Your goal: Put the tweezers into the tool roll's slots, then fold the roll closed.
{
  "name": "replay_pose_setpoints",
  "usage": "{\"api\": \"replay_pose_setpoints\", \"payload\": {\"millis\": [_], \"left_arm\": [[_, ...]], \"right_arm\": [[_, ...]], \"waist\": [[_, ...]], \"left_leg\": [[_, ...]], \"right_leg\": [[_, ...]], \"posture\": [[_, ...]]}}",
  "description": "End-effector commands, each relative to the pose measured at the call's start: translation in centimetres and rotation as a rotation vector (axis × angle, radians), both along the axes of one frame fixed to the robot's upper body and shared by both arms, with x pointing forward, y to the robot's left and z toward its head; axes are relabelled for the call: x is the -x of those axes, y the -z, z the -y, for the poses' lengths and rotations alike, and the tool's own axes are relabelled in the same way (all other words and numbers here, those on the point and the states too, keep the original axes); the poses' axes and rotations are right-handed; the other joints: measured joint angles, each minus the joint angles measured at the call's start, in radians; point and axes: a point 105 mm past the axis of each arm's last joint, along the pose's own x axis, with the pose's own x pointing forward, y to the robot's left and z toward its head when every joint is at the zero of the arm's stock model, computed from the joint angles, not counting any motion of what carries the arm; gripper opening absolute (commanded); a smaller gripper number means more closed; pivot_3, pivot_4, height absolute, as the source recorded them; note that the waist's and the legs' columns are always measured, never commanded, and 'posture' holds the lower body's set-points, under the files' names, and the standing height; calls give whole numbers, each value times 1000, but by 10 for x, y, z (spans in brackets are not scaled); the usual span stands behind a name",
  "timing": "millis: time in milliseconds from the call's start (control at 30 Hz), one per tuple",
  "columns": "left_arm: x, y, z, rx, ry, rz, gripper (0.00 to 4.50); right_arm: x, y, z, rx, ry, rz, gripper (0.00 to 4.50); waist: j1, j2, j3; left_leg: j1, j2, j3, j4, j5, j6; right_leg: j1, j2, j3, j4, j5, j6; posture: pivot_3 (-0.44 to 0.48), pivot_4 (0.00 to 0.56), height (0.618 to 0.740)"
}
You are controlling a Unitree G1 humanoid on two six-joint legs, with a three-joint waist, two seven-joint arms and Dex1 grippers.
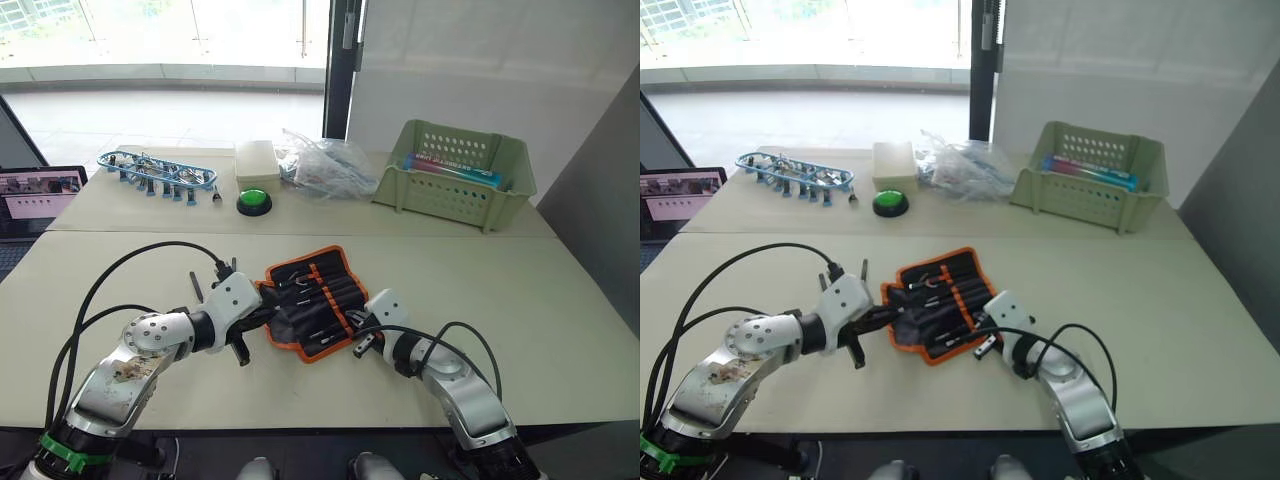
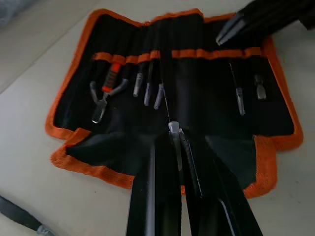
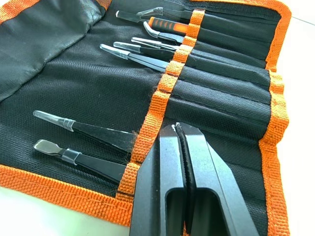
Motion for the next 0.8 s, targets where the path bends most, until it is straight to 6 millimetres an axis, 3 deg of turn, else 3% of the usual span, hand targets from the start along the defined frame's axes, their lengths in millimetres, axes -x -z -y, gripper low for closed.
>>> {"api": "replay_pose_setpoints", "payload": {"millis": [33,533,800], "left_arm": [[-6,-7,-5,-153,84,66,32],[-18,-8,-3,-271,170,86,32],[-20,-5,10,-307,263,103,32]], "right_arm": [[3,11,3,11,27,-47,0],[6,12,5,-4,66,-45,0],[6,11,5,-7,75,-45,0]], "waist": [[0,0,0],[1,0,0],[6,0,0]], "left_leg": [[0,0,0,0,0,0],[-3,0,0,1,0,0],[-3,0,-1,3,0,0]], "right_leg": [[-1,0,0,1,0,0],[-1,1,1,2,-2,3],[-1,2,1,3,-2,3]], "posture": [[0,150,738],[0,150,738],[0,150,738]]}}
